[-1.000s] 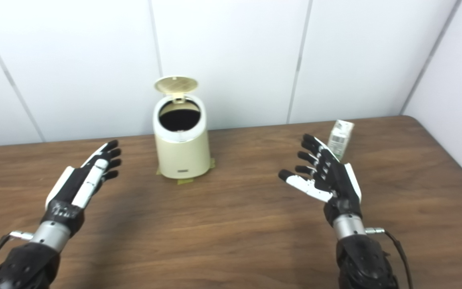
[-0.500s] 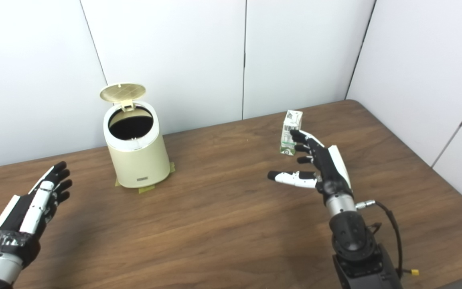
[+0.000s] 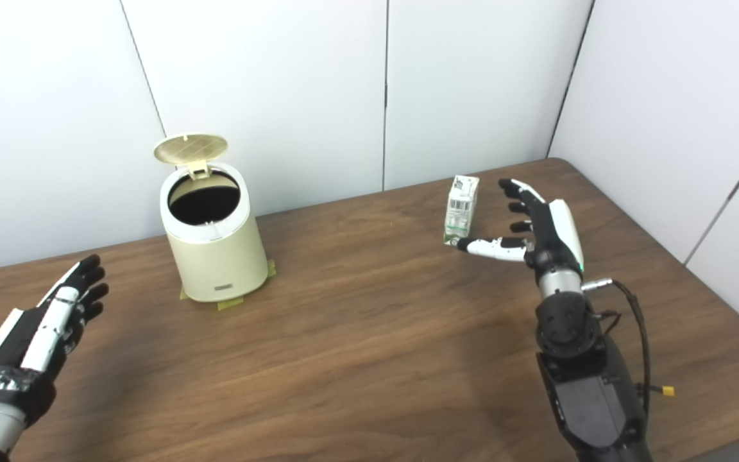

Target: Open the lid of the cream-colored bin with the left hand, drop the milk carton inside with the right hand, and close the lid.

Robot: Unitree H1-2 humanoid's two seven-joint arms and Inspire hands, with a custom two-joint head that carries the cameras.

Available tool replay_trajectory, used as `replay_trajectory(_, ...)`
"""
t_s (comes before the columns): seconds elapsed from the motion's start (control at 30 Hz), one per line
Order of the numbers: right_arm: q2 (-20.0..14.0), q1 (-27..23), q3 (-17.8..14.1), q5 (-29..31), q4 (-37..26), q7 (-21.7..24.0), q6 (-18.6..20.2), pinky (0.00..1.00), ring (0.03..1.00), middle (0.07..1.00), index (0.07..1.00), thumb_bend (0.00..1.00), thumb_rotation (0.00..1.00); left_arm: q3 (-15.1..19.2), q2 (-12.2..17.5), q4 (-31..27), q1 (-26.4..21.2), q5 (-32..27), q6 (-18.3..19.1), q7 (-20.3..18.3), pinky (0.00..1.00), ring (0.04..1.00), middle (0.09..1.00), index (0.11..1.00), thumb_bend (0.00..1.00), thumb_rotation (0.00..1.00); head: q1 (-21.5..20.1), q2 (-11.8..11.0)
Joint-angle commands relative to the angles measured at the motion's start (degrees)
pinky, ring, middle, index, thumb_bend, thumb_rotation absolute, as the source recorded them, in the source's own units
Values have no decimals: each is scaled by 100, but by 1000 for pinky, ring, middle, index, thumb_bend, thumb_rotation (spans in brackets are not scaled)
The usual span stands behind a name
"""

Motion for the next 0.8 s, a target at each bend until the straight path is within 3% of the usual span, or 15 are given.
replay_trajectory(0.0,-192,-301,-5,-78,76,-151,-348,700,802,829,810,879,176,8,113,-86,-240,-24,-47,21,984,966,978,973,298,884,-7,1)
replay_trajectory(0.1,-249,-451,-10,9,343,-139,-455,775,837,854,848,899,212,1,160,-108,-226,-42,-54,-13,989,969,982,974,307,888,34,-18)
replay_trajectory(0.27,-220,-807,-145,341,580,-102,-453,754,795,906,892,870,174,38,175,-103,-207,-143,-145,-23,986,967,977,982,323,828,34,-18)
replay_trajectory(0.37,-388,-1015,-142,441,896,-58,-619,791,880,915,900,853,168,31,196,-150,-213,-154,-115,-21,977,964,975,987,318,815,34,-18)
replay_trajectory(0.5,-525,-1224,-174,737,1131,164,-692,823,904,914,911,852,183,25,211,-205,-206,-165,-104,-30,979,966,978,991,310,820,83,-34)
replay_trajectory(0.57,-613,-1304,-195,960,1280,323,-814,857,906,912,913,858,234,33,180,-251,-193,-132,-99,27,967,960,973,983,292,822,91,-33)
replay_trajectory(0.67,-750,-1380,-136,1099,1501,463,-973,786,886,910,917,863,308,70,116,-308,-178,-118,-84,131,951,953,961,970,279,793,108,-34)
replay_trajectory(0.77,-853,-1419,-14,1059,1591,545,-953,808,896,917,913,890,383,85,105,-339,-179,-118,-91,168,954,953,958,966,271,792,122,-28)
